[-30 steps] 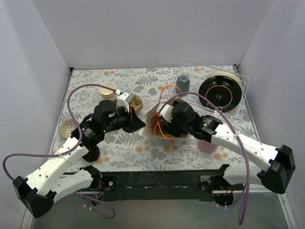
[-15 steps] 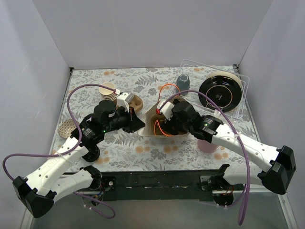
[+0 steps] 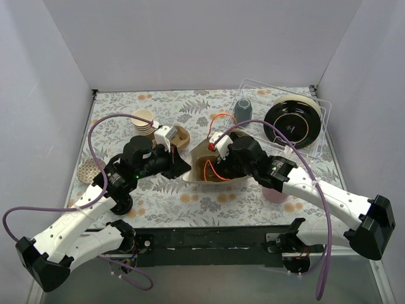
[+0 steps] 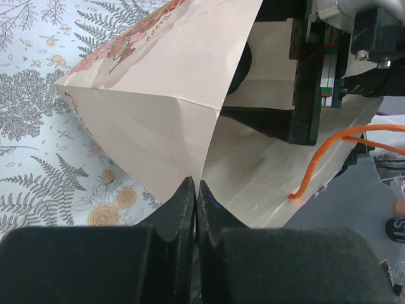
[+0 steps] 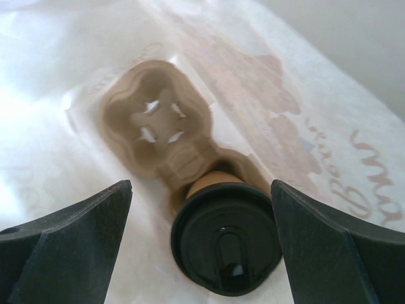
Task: Pack the takeout coffee
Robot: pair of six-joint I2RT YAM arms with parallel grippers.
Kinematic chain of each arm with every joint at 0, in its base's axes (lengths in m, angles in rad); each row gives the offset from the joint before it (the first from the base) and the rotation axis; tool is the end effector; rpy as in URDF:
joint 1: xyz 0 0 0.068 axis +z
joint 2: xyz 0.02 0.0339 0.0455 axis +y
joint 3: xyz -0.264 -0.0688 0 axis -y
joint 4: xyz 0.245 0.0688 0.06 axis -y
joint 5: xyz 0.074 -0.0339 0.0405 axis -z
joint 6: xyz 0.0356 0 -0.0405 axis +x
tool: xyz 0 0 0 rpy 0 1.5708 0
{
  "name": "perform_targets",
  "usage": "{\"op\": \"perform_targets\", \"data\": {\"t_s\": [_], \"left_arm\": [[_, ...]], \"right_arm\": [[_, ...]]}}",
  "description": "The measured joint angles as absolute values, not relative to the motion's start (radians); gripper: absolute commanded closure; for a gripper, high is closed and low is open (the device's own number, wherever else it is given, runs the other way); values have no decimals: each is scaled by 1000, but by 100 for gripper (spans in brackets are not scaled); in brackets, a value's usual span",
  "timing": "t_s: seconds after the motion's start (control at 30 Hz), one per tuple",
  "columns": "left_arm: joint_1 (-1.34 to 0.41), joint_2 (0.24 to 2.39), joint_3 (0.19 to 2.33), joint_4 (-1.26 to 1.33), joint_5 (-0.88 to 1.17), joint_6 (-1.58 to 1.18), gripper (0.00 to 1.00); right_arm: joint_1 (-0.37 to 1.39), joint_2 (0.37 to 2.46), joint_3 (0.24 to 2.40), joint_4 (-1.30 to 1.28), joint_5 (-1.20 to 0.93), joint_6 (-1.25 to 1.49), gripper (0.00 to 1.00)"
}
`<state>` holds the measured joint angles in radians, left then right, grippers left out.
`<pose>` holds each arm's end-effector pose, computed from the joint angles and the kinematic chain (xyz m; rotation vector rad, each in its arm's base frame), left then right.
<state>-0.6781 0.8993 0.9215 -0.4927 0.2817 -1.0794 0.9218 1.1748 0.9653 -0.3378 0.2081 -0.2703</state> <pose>0.1463 -0.1305 0.3366 -0.2638 2.3058 -1.3010 0.1649 0.2053 0.3082 -1.0800 1.8122 0.1702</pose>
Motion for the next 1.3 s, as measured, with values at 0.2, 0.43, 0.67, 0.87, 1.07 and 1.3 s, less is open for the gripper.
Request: {"op": "perform_targets", "data": {"t_s": [0.2,0.43,0.67,0.87,1.07,1.3], "left_arm": [[-678,889,909,-473,276,-1058,100],[-678,889,907,-463,268,-1048,100],[-678,890,906,-463,260,-1044,100],[-678,904,916,-464,244,-1043,100],[-678,934,951,-484,232,-1046,95],[-678,952,1028,-529,229,-1056,84]], "right_arm": [[918,1103,929,-300,96,-257,1],[916,1060,917,-265,31,-258,2],[916,1060,918,-268,68,-256,12],[916,1060,944,-319,123,-250,43],[916,1063,984,-387,148,-251,59],[916,1103,1034,-474,160,-245,62]]}}
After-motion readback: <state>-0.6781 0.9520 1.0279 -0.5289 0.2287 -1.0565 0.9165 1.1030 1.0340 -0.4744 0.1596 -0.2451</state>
